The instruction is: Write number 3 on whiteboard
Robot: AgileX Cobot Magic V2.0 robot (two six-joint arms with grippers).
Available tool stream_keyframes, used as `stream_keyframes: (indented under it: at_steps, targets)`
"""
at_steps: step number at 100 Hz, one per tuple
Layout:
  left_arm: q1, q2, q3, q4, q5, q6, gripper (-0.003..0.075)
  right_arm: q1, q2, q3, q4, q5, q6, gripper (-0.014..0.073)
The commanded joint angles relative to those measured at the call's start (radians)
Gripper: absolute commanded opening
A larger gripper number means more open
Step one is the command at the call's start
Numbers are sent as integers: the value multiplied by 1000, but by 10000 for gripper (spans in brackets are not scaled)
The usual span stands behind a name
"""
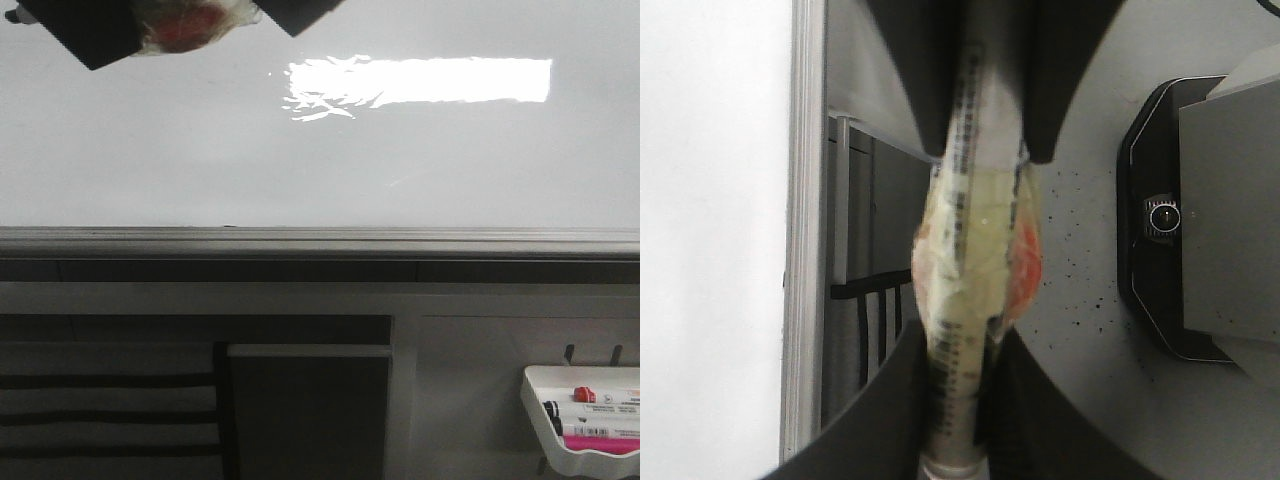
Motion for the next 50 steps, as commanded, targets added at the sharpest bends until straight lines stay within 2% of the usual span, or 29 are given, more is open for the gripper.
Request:
stream_keyframes:
  at_steps: [1,21,26,33,50]
  targets:
    - [-6,-30,-33,-37,-72,-25,40,-4,-31,-24,34,-44,3,-79]
    - [-6,-30,-33,-38,-110,-63,365,-4,-33,-24,24,-56,3,-79]
    - [-4,-32,-33,-33,-119,-89,422,-7,-33,-24,11,-59,6,-79]
    - [14,-44,-33,-31,-134,-129,454,-28,-39,-24,-5,-74,40,-79]
    - [127,-118,-7,-45,-198,-239,453,-164,-90,-24,-13,-48,147,-79]
